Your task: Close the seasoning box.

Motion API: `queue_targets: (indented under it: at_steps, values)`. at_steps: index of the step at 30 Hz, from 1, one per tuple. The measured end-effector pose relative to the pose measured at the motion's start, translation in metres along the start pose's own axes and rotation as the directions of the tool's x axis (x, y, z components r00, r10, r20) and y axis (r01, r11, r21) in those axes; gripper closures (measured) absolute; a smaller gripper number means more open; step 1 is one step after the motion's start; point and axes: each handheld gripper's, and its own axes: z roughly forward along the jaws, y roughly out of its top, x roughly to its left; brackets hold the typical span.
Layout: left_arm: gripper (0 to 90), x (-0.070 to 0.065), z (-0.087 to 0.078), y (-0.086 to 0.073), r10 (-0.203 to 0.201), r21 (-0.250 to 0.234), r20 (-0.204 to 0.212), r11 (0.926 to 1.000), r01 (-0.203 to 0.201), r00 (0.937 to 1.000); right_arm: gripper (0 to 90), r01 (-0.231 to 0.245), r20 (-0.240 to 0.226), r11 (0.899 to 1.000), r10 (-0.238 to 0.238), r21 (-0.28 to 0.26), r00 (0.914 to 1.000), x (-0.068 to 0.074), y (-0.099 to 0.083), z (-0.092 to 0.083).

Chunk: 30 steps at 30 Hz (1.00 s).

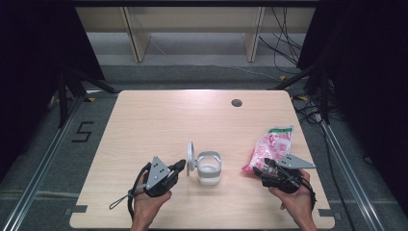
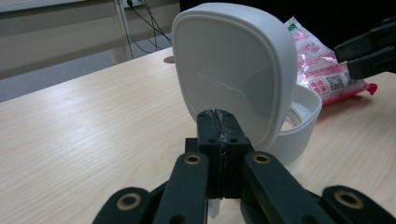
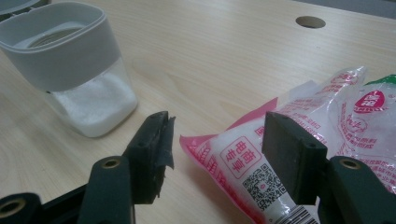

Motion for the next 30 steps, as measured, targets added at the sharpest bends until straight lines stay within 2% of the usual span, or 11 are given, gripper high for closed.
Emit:
queue_targets:
  at_steps: [1,2,13,14,16,17,18,25,26,27,30]
  values:
    - [89.0,-0.0008,0.0007,0.0000,-0.014,0.000,0.001,0.9999,0.014,0.9999,42.5,-0.028,-0.002,0.999,0.028,0.016,0.9996,0.0026,-0.0004,-0.0011]
    - [89.1,0.0001,0.0012,0.0005,0.002,0.001,0.002,1.0000,-0.002,1.0000,42.4,0.002,-0.003,1.000,-0.002,0.006,1.0000,0.0002,-0.0003,-0.0004]
    - [89.0,0.0004,0.0069,0.0029,-0.007,0.013,0.003,0.9999,0.007,1.0000,42.4,0.007,-0.013,1.000,-0.007,0.000,0.9999,0.0031,-0.0017,-0.0026]
    - [89.0,0.0006,0.0079,0.0028,-0.007,0.006,0.008,1.0000,0.007,0.9999,42.4,-0.012,-0.015,1.000,0.012,0.006,0.9998,0.0052,-0.0021,-0.0032]
    - [89.0,0.0007,0.0080,0.0036,0.007,0.006,0.011,1.0000,-0.007,0.9999,42.4,0.008,-0.026,1.000,-0.009,-0.007,0.9996,0.0033,-0.0024,-0.0021]
    - [88.9,0.0005,0.0081,0.0038,0.009,0.008,0.011,0.9999,-0.009,0.9999,42.4,-0.025,-0.018,1.000,0.025,0.001,0.9995,0.0056,-0.0032,-0.0034]
    - [88.9,-0.0009,0.0082,0.0039,-0.003,0.013,0.010,0.9999,0.003,0.9999,42.4,-0.022,-0.016,1.000,0.023,0.010,0.9996,0.0053,-0.0031,-0.0045]
    - [88.3,-0.0012,0.0074,0.0075,0.015,0.009,0.012,0.9998,-0.015,0.9998,42.4,-0.005,-0.021,1.000,0.005,-0.007,0.9998,0.0039,-0.0043,-0.0035]
    - [88.5,0.0006,0.0085,0.0086,0.045,-0.004,0.019,0.9990,-0.045,0.9988,42.4,-0.025,-0.021,1.000,0.025,-0.002,0.9995,0.0062,-0.0044,-0.0042]
    - [88.7,0.0009,0.0089,0.0088,0.049,-0.012,0.021,0.9987,-0.049,0.9986,42.5,-0.002,-0.017,1.000,0.002,-0.007,0.9999,0.0047,-0.0042,-0.0043]
    - [88.7,0.0004,0.0079,0.0097,0.044,-0.011,0.018,0.9990,-0.044,0.9989,42.5,-0.005,-0.021,1.000,0.005,-0.004,0.9998,0.0038,-0.0047,-0.0041]
